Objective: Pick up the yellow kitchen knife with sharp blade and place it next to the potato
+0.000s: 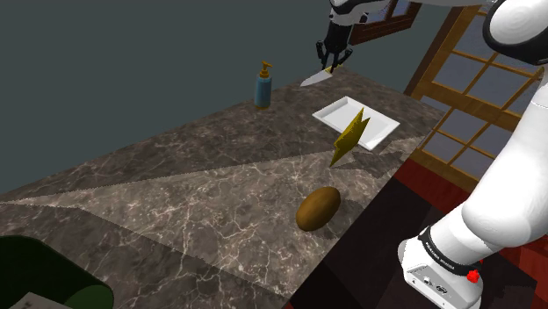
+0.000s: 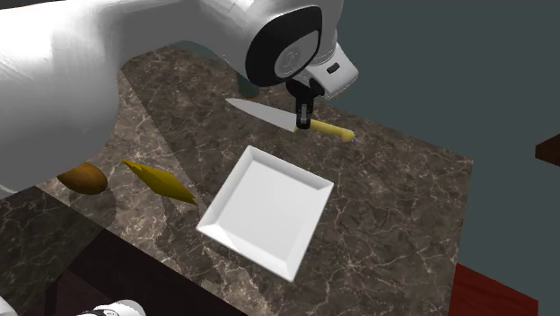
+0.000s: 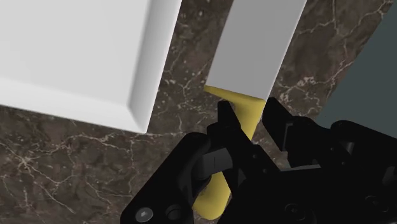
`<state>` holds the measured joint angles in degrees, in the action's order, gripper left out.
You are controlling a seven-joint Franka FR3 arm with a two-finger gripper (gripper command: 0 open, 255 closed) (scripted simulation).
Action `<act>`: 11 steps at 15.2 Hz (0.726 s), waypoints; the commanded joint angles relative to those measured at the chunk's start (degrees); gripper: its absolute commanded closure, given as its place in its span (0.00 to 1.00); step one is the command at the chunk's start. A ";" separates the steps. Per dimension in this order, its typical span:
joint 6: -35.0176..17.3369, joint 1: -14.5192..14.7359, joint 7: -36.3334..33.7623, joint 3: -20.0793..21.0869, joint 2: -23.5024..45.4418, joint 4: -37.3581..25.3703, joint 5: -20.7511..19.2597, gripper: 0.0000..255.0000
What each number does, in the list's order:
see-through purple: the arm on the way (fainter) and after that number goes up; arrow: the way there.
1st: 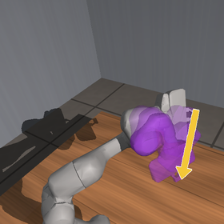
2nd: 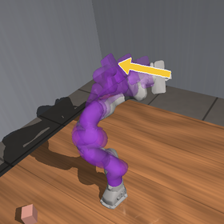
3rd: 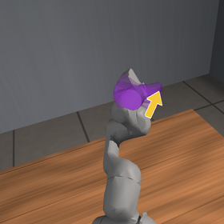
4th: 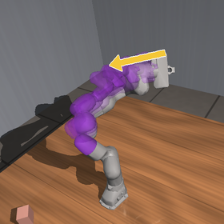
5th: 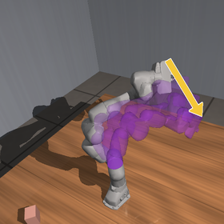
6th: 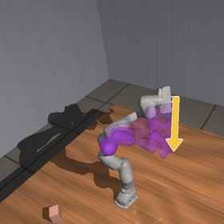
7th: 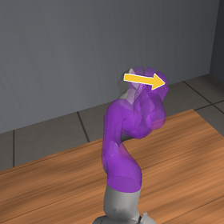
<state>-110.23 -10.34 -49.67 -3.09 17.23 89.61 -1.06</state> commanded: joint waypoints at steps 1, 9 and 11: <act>1.54 -0.03 0.08 -0.01 -0.20 -1.30 0.01 1.00; -2.45 5.04 -8.45 3.01 -12.44 15.22 -1.48 1.00; -3.00 6.22 -10.73 4.01 -15.01 18.42 -1.66 1.00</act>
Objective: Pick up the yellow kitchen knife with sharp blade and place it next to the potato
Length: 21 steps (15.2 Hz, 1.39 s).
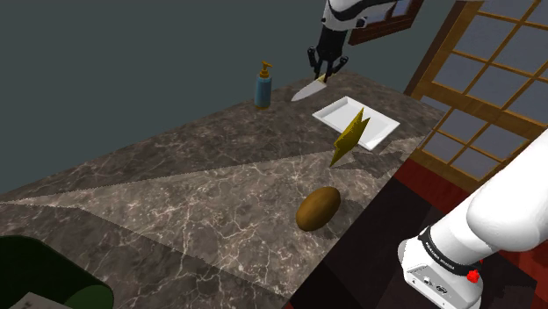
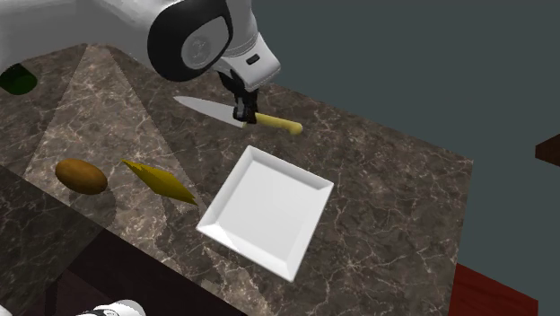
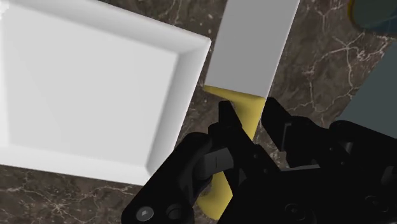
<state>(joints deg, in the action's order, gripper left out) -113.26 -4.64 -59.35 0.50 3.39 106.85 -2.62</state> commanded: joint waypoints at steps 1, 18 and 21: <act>-0.19 1.10 -2.21 0.97 -2.38 2.67 -0.15 1.00; -0.46 11.14 -23.16 12.99 -16.07 17.43 2.08 1.00; -0.13 12.97 -27.15 15.53 -16.94 18.06 2.79 1.00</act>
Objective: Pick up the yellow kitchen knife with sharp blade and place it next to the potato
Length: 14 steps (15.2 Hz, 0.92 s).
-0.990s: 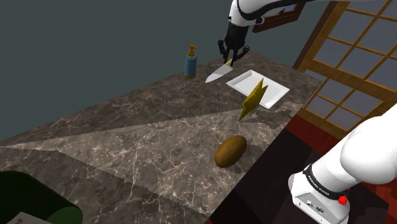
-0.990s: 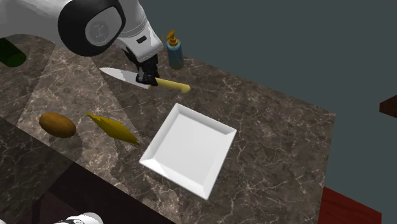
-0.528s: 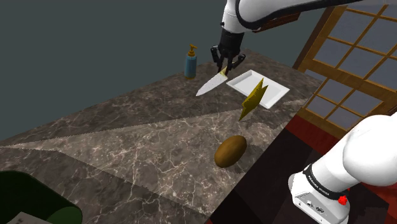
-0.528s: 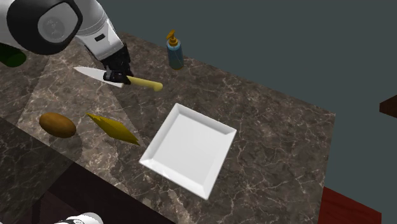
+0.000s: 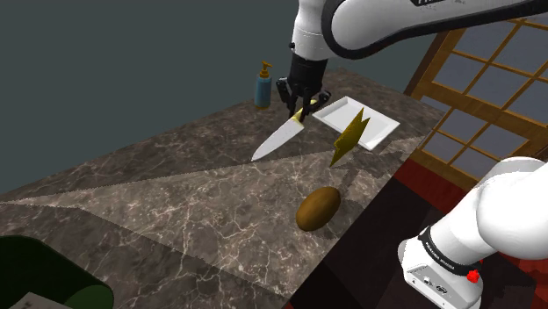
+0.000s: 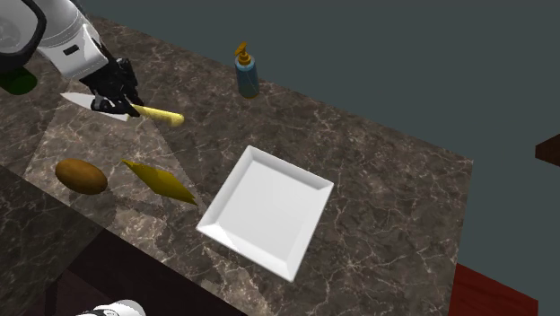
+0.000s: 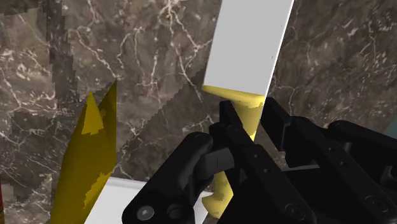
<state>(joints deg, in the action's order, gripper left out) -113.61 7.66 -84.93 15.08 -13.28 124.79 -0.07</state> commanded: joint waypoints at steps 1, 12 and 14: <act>0.33 1.26 -2.93 1.83 -0.45 0.19 0.46 1.00; -7.39 1.78 -5.09 3.19 1.77 5.82 0.00 1.00; -8.97 1.76 -5.33 3.31 2.40 6.81 -0.21 1.00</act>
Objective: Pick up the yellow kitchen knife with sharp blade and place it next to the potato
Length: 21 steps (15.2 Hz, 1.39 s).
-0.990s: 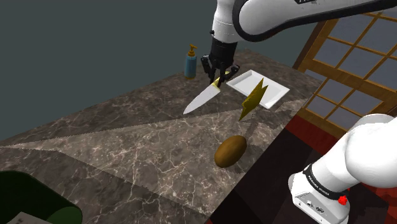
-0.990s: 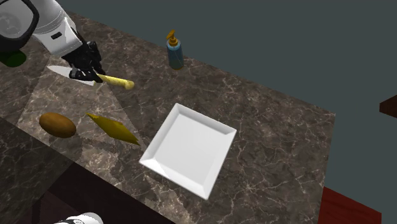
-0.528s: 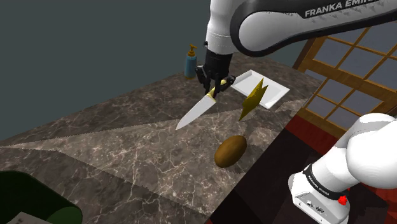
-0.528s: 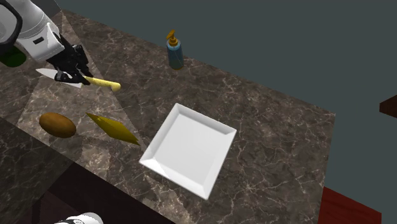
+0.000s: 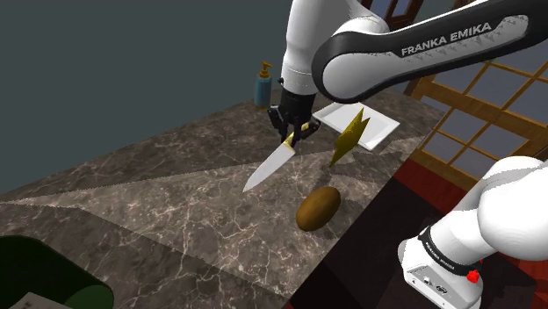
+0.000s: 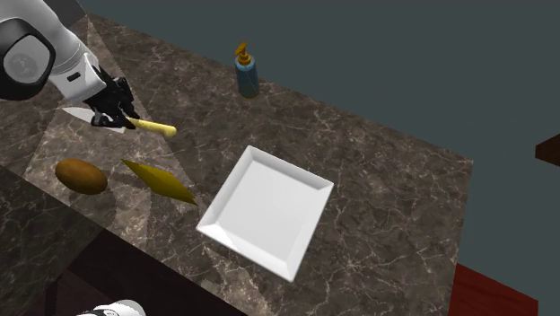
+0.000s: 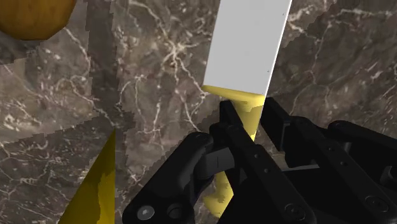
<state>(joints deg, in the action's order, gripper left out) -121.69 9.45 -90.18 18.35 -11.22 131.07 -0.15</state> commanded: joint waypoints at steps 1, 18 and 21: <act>-1.68 -0.05 -0.21 0.09 0.68 1.00 -0.24 1.00; -11.86 -0.35 -2.47 0.76 6.22 5.97 -2.64 1.00; -11.86 -0.35 -2.47 0.76 6.22 5.97 -2.64 1.00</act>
<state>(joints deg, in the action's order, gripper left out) -133.54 9.10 -92.65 19.11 -5.00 137.04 -2.79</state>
